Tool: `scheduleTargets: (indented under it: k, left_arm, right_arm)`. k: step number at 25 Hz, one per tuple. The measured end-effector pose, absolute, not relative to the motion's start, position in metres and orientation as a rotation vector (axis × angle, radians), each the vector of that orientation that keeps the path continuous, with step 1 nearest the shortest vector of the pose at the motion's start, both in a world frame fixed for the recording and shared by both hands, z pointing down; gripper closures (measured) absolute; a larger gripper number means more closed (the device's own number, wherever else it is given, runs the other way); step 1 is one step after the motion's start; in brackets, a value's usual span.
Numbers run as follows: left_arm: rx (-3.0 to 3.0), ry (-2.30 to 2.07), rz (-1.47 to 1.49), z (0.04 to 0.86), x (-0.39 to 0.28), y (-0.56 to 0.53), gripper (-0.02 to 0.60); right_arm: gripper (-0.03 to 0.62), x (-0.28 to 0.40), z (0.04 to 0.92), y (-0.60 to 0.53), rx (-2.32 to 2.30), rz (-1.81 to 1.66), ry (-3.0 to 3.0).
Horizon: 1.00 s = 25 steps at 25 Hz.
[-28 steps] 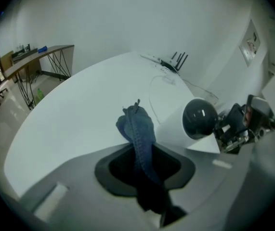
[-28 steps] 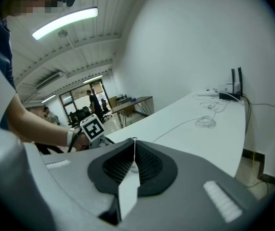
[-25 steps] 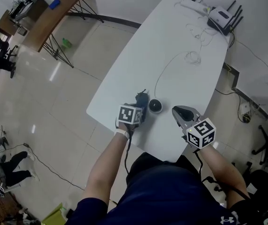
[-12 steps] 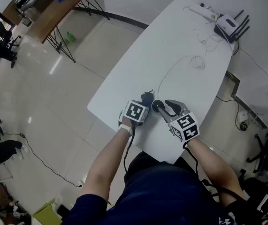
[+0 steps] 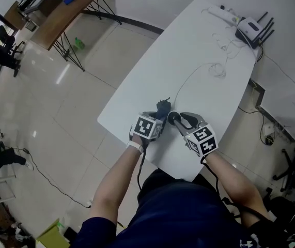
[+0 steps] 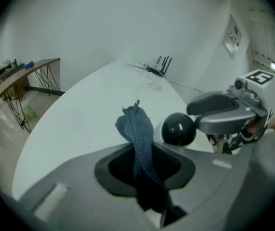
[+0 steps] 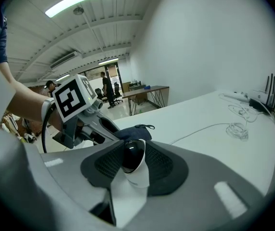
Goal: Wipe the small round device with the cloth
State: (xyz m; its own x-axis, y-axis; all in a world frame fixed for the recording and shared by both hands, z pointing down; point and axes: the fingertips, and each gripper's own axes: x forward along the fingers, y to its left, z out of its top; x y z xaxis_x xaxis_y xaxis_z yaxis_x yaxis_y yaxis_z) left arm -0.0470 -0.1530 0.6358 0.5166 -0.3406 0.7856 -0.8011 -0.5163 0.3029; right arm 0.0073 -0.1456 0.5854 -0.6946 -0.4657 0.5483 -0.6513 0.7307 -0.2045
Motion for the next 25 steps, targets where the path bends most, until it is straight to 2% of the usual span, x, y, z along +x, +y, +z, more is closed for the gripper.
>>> scheduleTargets:
  k: [9, 16, 19, 22, 25]
  left_arm:
    - [2.333, -1.003, 1.138, 0.594, -0.037, -0.158, 0.491]
    - [2.659, -0.952, 1.654, 0.566, -0.007, -0.141, 0.491]
    - [2.726, -0.944, 1.790, 0.563, 0.002, -0.134, 0.491]
    - [2.701, -0.984, 1.690, 0.565, 0.001, -0.134, 0.491]
    - [2.515, -1.056, 1.288, 0.571, -0.016, -0.140, 0.491]
  right_arm:
    - [0.454, 0.010, 0.589, -0.146, 0.856, 0.521, -2.463]
    - [0.454, 0.010, 0.588, -0.147, 0.856, 0.516, -2.456]
    - [0.454, 0.011, 0.588, -0.147, 0.857, 0.512, -2.456]
    - [0.454, 0.011, 0.589, -0.147, 0.856, 0.502, -2.456]
    - [0.454, 0.010, 0.589, -0.146, 0.857, 0.499, -2.454]
